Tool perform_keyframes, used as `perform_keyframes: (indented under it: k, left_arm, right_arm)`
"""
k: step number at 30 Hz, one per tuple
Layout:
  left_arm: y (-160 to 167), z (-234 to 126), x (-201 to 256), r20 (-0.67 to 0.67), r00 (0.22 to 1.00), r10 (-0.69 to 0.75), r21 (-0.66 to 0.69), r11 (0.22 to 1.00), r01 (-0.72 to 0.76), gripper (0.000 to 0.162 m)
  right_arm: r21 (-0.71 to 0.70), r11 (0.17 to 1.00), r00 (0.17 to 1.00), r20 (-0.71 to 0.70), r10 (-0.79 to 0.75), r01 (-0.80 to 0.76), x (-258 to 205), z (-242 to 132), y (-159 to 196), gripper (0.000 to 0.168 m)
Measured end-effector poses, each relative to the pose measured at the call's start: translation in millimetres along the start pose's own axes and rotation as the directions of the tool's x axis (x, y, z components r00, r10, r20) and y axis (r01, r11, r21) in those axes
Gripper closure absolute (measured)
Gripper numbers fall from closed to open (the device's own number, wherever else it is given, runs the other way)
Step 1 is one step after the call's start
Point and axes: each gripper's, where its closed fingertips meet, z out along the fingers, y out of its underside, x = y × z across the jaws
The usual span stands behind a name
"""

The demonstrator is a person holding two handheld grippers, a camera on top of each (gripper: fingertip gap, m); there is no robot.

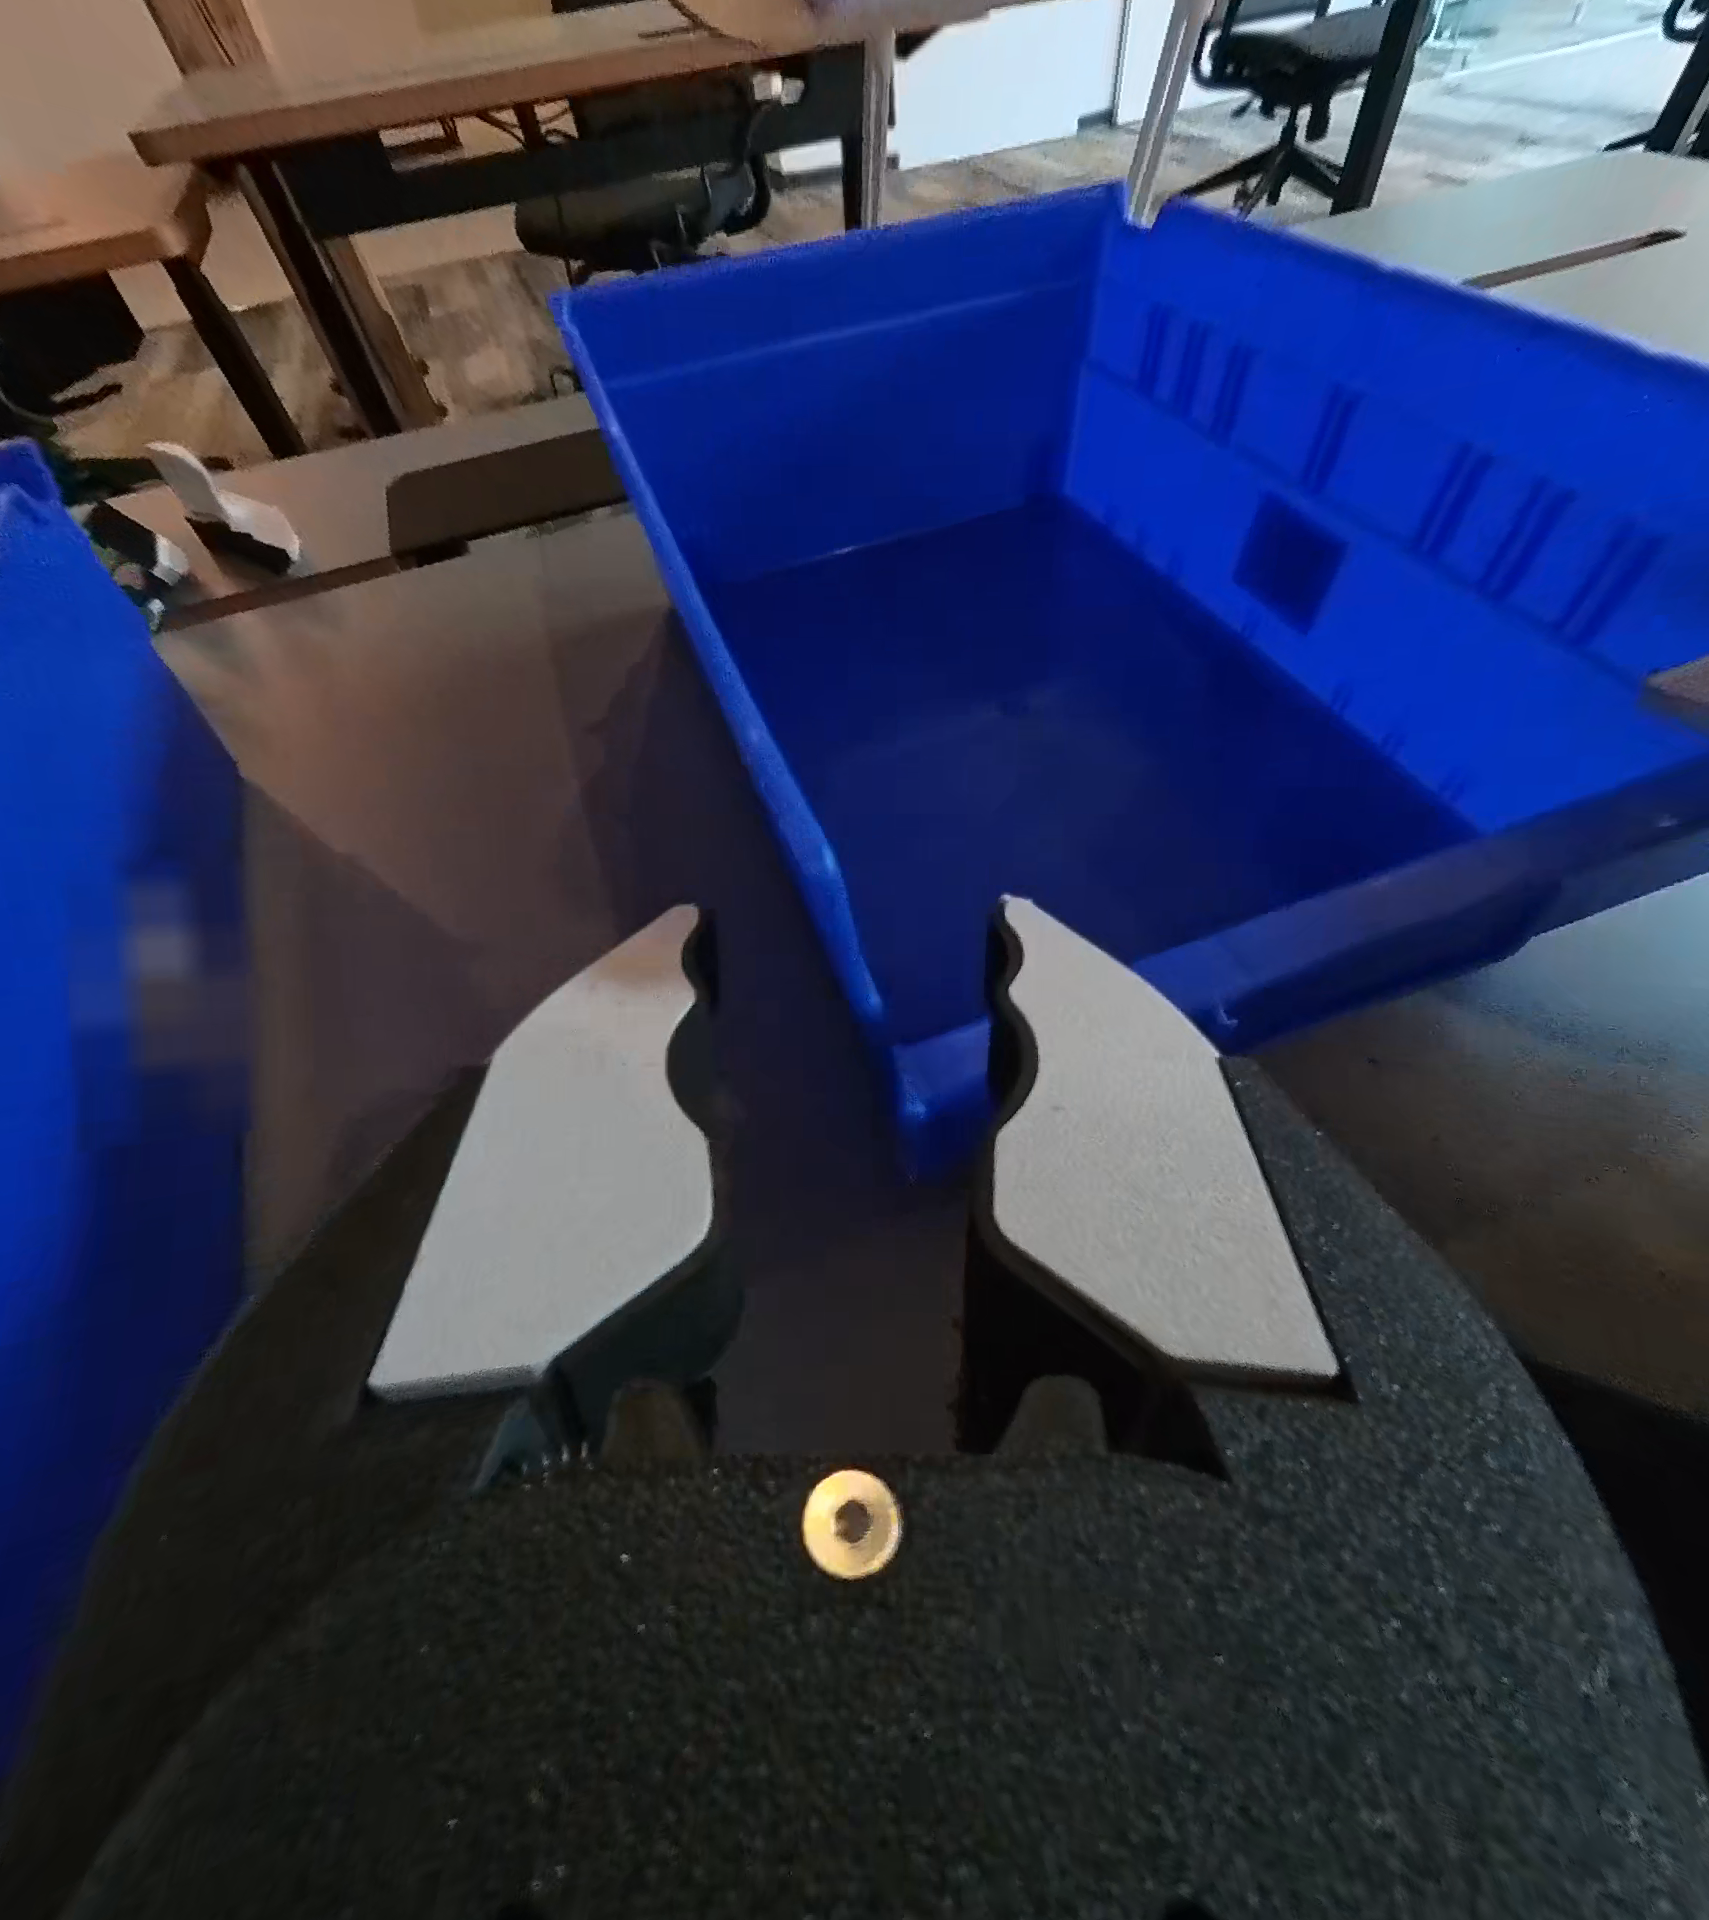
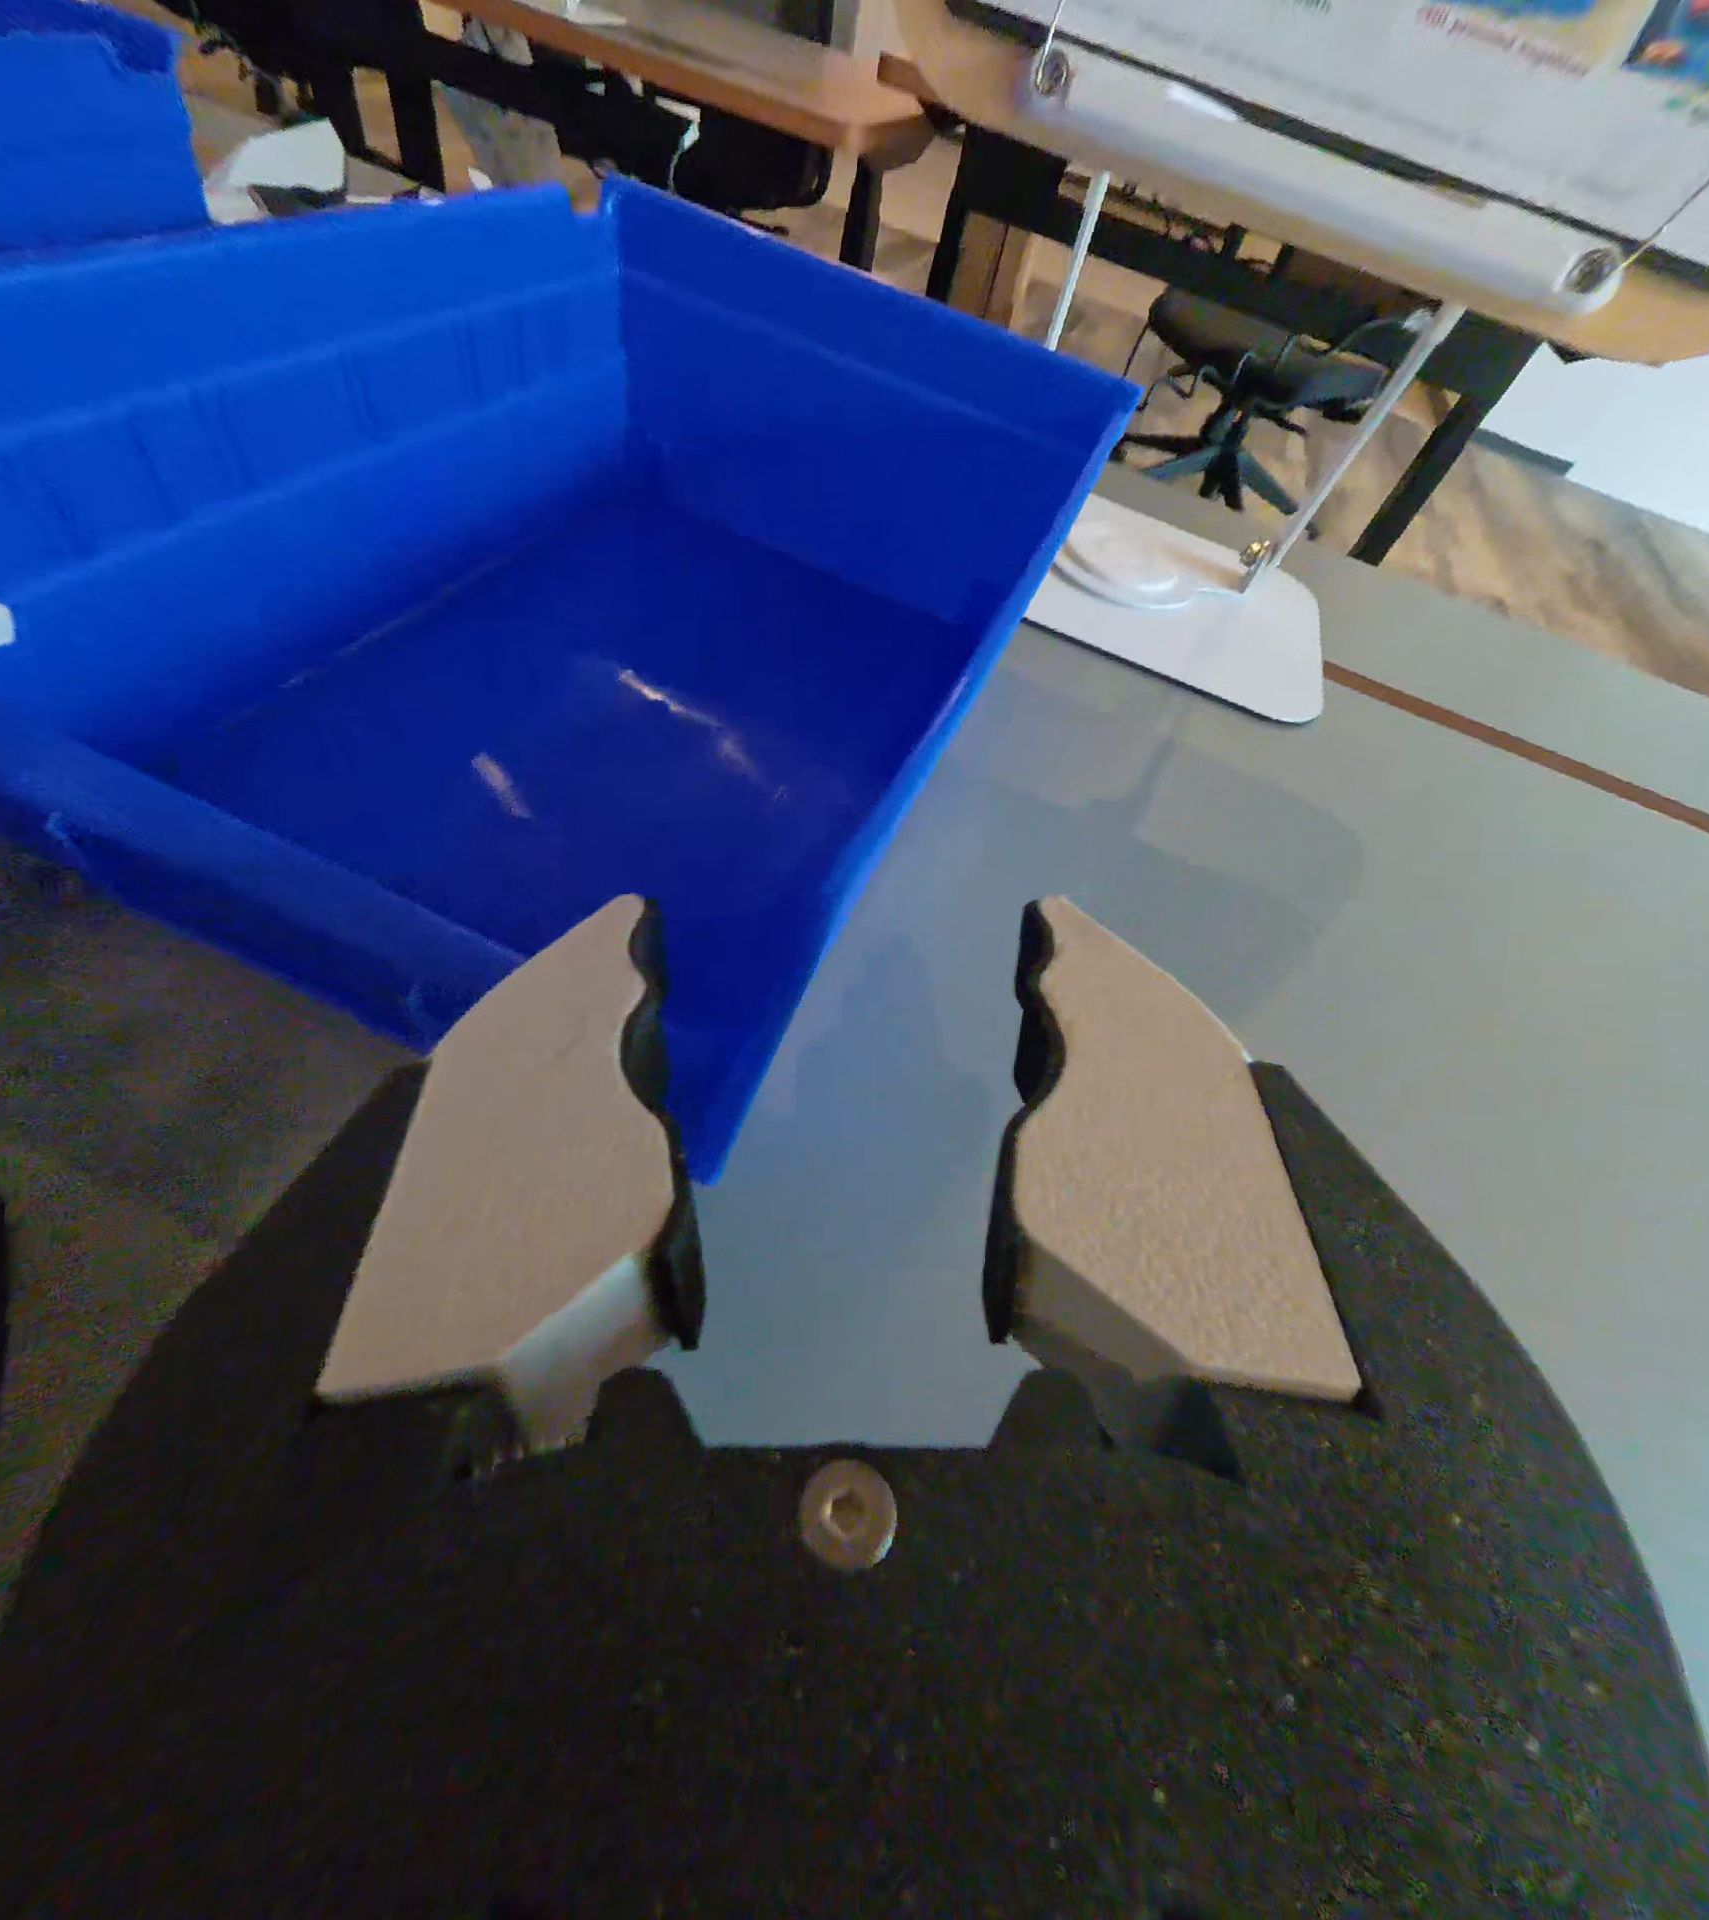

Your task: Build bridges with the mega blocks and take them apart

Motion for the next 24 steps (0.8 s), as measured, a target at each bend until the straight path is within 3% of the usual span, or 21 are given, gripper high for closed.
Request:
perform_keyframes:
  k: [2,3,5,9,16,24]
  left_arm:
    - [3.9,6.4,1.5,0.0,1.0,0.007,-0.022,1.0,-0.007,0.122]
    - [5.7,8.6,0.9,0.007,1.0,0.012,-0.033,0.999,-0.012,0.135]
    - [5.2,9.2,-1.7,0.025,0.999,0.028,-0.042,0.999,-0.027,0.153]
    - [2.7,5.0,-4.4,0.058,0.995,0.085,-0.052,0.995,-0.082,0.156]
    - [-25.8,-19.4,9.3,0.125,0.982,0.144,-0.003,0.989,-0.145,0.156]
    - [-66.3,-34.3,66.1,0.164,0.978,0.13,0.074,0.987,-0.143,0.155]
  right_arm:
    - [-0.027,1.0,1.0,0.013,-0.001,0.001,-1.6,4.7,3.0,0.112]
    - [-0.036,0.999,1.0,0.015,-0.009,0.01,-2.4,5.7,4.0,0.122]
    - [-0.025,0.997,0.998,0.009,-0.069,0.069,-4.0,5.5,2.5,0.156]
    - [-0.022,0.983,0.983,-0.031,-0.183,0.182,-5.7,2.2,-1.3,0.157]
    - [0.068,0.983,0.985,-0.021,-0.169,0.17,5.5,-15.5,-18.0,0.158]
    - [0.124,0.97,0.978,-0.056,-0.203,0.209,58.6,-61.1,-38.9,0.159]
